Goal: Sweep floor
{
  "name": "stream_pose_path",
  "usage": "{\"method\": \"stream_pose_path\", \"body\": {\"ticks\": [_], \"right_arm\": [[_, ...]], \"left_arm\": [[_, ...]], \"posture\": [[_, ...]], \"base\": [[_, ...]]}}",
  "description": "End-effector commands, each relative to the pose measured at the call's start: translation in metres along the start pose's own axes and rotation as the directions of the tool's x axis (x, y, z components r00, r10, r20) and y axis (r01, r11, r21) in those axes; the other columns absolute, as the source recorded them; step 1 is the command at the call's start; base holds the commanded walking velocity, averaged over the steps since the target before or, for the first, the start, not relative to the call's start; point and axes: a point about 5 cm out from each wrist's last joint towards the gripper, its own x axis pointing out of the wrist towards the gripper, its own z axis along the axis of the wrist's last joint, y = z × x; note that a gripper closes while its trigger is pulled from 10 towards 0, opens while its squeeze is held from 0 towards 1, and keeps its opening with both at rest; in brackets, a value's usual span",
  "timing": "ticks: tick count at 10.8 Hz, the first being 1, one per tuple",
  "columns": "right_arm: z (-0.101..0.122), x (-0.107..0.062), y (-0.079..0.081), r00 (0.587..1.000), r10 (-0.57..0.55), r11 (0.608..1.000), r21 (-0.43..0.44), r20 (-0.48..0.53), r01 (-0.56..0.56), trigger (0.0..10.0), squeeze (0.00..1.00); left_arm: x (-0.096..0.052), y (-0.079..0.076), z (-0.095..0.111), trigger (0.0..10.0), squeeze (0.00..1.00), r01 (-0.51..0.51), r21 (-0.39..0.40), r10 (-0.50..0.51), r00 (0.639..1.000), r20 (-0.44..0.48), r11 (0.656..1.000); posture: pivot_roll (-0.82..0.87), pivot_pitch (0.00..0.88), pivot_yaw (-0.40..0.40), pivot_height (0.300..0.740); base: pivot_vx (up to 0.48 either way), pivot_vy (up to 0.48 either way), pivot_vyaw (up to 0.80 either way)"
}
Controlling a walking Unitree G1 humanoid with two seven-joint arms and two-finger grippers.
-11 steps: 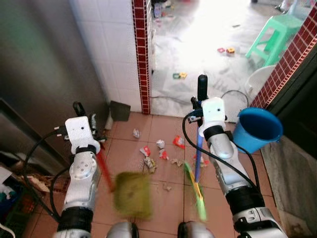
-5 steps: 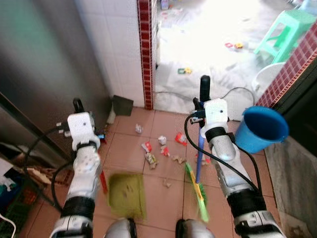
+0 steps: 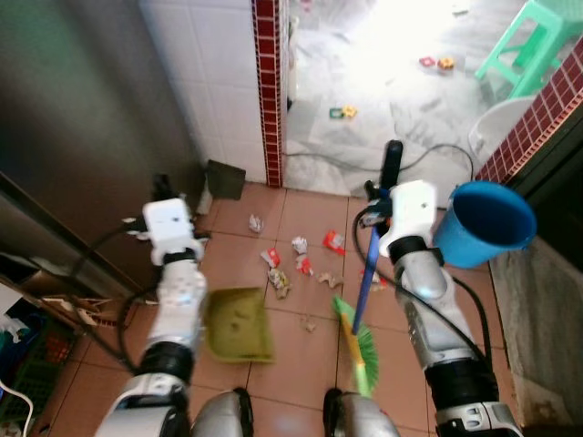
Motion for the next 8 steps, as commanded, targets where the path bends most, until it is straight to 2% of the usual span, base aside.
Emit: {"method": "stream_pose_path", "body": {"ticks": [1, 2, 3, 4, 5, 6, 7, 8], "right_arm": [[0.016, 0.005, 0.000, 0.999, -0.003, 1.000, 0.025, 0.053, 0.002, 10.0, 0.00], [0.019, 0.005, 0.001, 0.998, -0.001, 0.999, 0.037, 0.056, -0.001, 10.0, 0.00], [0.019, 0.005, 0.001, 0.999, -0.002, 0.999, 0.042, 0.039, 0.000, 10.0, 0.00], [0.017, 0.004, 0.005, 1.000, 0.030, 0.986, 0.167, -0.003, -0.029, 10.0, 0.00], [0.021, 0.005, 0.011, 0.998, 0.069, 0.973, 0.219, -0.001, -0.067, 10.0, 0.00], [0.025, 0.008, 0.019, 0.992, 0.125, 0.939, 0.325, -0.015, -0.114, 10.0, 0.00], [0.032, 0.010, 0.023, 0.986, 0.167, 0.914, 0.372, 0.011, -0.159, 10.0, 0.00], [0.040, 0.013, 0.021, 0.985, 0.166, 0.912, 0.374, 0.038, -0.168, 10.0, 0.00]], "left_arm": [[-0.012, -0.010, -0.018, 10.0, 0.00, 0.031, -0.004, -0.031, 0.996, -0.087, 1.000], [-0.019, -0.020, -0.026, 10.0, 0.00, 0.033, -0.087, -0.045, 0.989, -0.142, 0.996], [-0.022, -0.025, -0.029, 10.0, 0.00, 0.037, -0.093, -0.051, 0.987, -0.154, 0.995], [-0.032, -0.034, -0.039, 10.0, 0.00, 0.082, -0.152, -0.112, 0.973, -0.203, 0.985], [-0.036, -0.033, -0.045, 10.0, 0.00, 0.080, -0.170, -0.120, 0.965, -0.235, 0.982], [-0.033, -0.034, -0.045, 10.0, 0.00, 0.075, -0.188, -0.122, 0.961, -0.248, 0.979], [-0.030, -0.037, -0.042, 10.0, 0.00, 0.091, -0.181, -0.134, 0.961, -0.240, 0.979], [-0.030, -0.039, -0.043, 10.0, 0.00, 0.100, -0.179, -0.142, 0.959, -0.244, 0.979]], "posture": [[-0.14, 0.268, 0.033, 0.740], [-0.15, 0.271, 0.029, 0.740], [-0.15, 0.272, 0.024, 0.740], [-0.16, 0.269, 0.018, 0.740], [-0.16, 0.263, 0.015, 0.740], [-0.16, 0.254, 0.014, 0.740], [-0.17, 0.243, 0.015, 0.740], [-0.17, 0.238, 0.016, 0.740]], "base": [[0.000, 0.000, 0.00], [0.000, 0.000, 0.00], [0.000, 0.000, 0.00], [0.000, 0.000, 0.00], [0.000, 0.000, 0.00], [0.000, 0.000, 0.00], [0.000, 0.000, 0.00], [0.000, 0.000, 0.00]]}}
